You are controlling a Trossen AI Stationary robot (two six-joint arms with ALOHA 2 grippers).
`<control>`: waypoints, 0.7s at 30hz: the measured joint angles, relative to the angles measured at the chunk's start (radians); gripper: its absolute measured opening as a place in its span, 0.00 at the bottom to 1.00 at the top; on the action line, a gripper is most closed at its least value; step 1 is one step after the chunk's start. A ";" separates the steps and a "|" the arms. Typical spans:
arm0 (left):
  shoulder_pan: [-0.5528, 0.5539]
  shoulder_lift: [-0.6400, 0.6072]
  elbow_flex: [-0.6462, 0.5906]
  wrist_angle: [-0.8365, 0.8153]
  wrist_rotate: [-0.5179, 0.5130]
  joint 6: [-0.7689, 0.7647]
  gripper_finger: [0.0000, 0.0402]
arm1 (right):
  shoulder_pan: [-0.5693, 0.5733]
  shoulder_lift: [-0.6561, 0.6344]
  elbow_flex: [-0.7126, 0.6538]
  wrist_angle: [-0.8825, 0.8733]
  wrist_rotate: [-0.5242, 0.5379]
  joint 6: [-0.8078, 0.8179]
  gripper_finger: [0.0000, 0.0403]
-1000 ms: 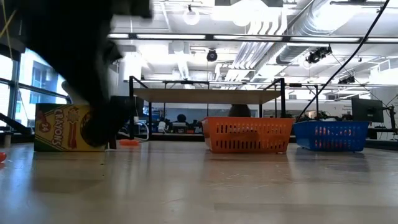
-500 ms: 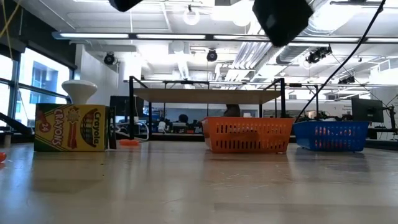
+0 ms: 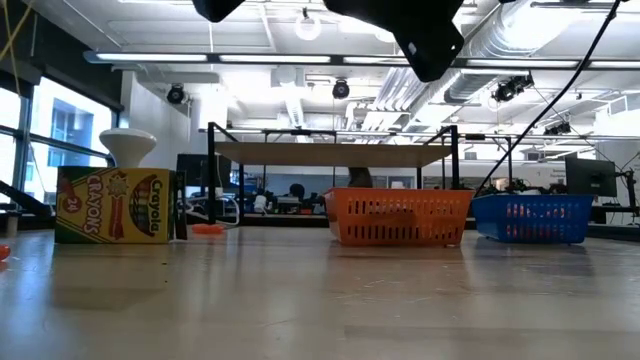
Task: Pick & Place Office Desk Supplies
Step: Put the rubberband into the orange bin
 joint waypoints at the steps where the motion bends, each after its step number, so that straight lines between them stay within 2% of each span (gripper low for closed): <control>1: 0.000 0.000 0.000 0.000 0.000 0.000 0.00 | -0.001 0.000 0.000 0.004 0.002 0.000 0.67; 7: -0.001 0.000 0.000 -0.003 -0.047 0.001 0.00 | -0.005 0.000 0.000 0.017 -0.026 -0.001 0.57; 14: 0.001 0.000 0.000 -0.016 -0.051 0.001 0.00 | -0.005 0.000 0.000 0.019 -0.042 -0.042 0.43; 18: 0.010 0.000 0.000 -0.021 -0.051 0.006 0.00 | -0.004 -0.001 0.000 0.019 -0.044 -0.084 0.30; 21: 0.017 0.000 0.000 -0.023 -0.061 0.024 0.00 | -0.005 -0.002 0.000 0.019 -0.068 -0.134 0.17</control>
